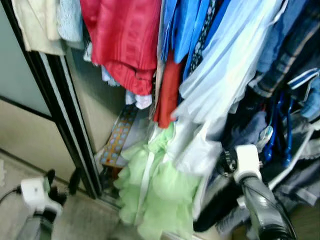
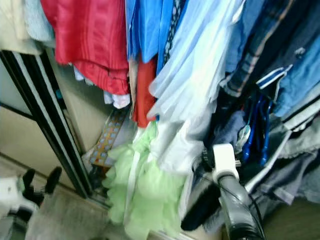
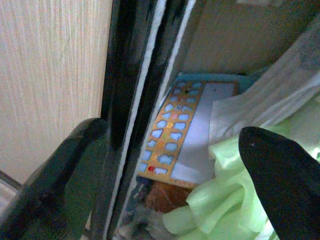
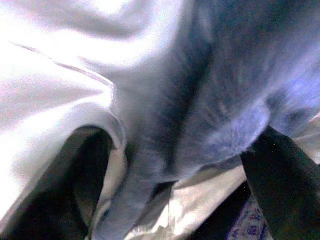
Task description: Clean up the room
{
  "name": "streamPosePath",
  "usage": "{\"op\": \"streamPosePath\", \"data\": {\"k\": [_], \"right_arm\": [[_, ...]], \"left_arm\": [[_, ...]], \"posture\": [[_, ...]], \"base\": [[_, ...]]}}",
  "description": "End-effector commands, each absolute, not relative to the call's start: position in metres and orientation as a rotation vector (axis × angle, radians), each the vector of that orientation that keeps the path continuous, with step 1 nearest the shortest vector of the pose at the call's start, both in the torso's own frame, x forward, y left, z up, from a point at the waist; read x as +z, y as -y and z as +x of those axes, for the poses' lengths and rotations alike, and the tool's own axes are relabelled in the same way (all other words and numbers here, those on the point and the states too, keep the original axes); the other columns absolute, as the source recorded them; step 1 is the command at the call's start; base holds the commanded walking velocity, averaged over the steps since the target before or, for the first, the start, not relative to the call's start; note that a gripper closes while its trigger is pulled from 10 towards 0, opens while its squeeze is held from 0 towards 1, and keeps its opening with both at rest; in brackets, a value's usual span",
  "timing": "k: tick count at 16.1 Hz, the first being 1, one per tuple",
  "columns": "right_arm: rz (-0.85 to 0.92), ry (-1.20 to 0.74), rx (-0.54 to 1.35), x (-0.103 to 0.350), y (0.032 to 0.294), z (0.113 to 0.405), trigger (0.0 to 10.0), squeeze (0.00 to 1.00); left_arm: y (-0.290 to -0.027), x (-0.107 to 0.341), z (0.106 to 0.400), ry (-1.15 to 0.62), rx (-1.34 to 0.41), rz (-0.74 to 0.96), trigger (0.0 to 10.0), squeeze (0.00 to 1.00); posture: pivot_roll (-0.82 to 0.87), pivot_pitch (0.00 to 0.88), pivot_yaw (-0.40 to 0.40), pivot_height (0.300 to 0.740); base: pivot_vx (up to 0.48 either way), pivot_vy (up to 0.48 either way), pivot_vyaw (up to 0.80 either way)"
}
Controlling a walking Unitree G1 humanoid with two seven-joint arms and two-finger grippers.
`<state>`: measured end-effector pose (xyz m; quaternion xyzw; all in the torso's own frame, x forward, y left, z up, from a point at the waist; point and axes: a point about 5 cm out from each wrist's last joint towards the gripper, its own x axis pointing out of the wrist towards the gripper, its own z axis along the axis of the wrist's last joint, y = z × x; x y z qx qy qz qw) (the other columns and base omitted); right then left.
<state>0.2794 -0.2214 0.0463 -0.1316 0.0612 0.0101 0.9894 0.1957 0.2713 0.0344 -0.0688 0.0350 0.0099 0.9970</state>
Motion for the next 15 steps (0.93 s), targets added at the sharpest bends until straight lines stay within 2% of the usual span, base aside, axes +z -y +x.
{"op": "streamPosePath", "data": {"k": [1,3,4,5,7,12,15], "right_arm": [[-0.338,-0.039,0.052,0.065,0.222,0.278,10.0,0.00],[-0.345,-0.031,0.074,0.067,0.223,0.261,10.0,0.00],[-0.336,-0.019,0.112,0.071,0.219,0.246,10.0,0.00],[-0.337,-0.006,0.119,0.074,0.217,0.242,10.0,0.00],[-0.330,0.031,0.125,0.093,0.205,0.234,10.0,0.00],[-0.380,0.170,0.248,0.139,0.161,0.252,10.0,0.00],[-0.392,0.209,0.256,0.145,0.156,0.258,10.0,0.00]], "left_arm": [[-0.276,0.046,0.195,-0.046,0.013,-0.094,10.0,0.00],[-0.284,0.057,0.190,-0.031,0.051,-0.093,10.0,0.00],[-0.279,0.073,0.189,0.000,0.030,-0.068,10.0,0.00],[-0.277,0.078,0.190,0.013,0.022,-0.066,10.0,0.00],[-0.252,0.111,0.198,0.091,-0.057,-0.067,10.0,0.00],[-0.203,0.137,0.213,0.120,-0.221,-0.128,10.0,0.00],[-0.187,0.131,0.215,0.044,-0.260,-0.138,10.0,0.00]], "posture": [[0.12,0.000,-0.097,0.740],[0.11,0.000,-0.083,0.740],[0.11,0.000,-0.072,0.740],[0.11,0.000,-0.070,0.740],[0.12,0.010,-0.058,0.740],[0.09,0.063,-0.056,0.740],[0.09,0.077,-0.061,0.740]], "base": [[0.000,0.000,0.00],[0.000,0.000,0.00],[0.000,0.000,0.00],[0.000,0.000,0.00],[0.000,0.000,0.00],[0.000,0.000,0.00],[0.000,0.000,0.00]]}}
